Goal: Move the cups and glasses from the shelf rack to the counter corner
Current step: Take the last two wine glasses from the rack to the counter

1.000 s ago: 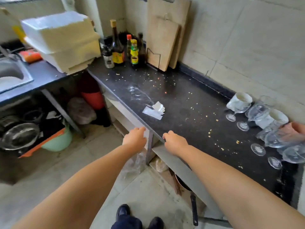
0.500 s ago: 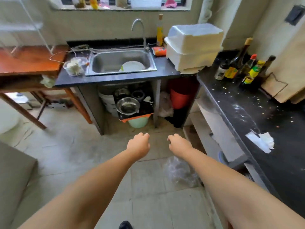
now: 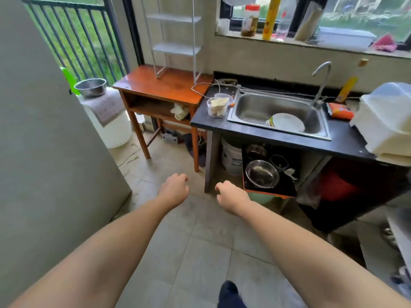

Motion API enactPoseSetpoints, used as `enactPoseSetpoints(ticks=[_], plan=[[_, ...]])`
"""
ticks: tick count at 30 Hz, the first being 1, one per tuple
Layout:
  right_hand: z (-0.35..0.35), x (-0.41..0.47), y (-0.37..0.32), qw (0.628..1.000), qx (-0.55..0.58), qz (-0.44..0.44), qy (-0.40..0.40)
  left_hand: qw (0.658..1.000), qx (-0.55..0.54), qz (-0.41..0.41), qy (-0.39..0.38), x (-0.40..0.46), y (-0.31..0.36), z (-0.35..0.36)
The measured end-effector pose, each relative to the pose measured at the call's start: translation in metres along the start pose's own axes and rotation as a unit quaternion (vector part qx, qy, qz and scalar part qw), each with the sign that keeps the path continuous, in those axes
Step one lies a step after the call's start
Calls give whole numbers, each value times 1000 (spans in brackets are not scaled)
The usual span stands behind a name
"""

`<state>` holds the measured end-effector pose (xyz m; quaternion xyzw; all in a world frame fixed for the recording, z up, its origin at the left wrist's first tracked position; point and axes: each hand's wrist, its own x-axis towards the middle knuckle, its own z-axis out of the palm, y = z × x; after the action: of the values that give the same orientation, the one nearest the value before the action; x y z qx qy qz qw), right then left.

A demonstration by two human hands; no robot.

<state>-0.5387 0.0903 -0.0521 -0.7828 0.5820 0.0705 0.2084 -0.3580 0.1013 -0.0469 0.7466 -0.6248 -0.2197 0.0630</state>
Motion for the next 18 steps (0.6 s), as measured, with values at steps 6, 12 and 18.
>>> enactPoseSetpoints(ticks=[6,12,18], plan=[[-37,92,-27,998,-17,-60,8,999,-22,-26,13,76,-19,-28],[-104,221,-54,994,-35,-103,33,996,-44,-42,60,190,-32,-88],[-171,330,-91,989,-54,-129,53,992,-60,-41,101,286,-52,-157]])
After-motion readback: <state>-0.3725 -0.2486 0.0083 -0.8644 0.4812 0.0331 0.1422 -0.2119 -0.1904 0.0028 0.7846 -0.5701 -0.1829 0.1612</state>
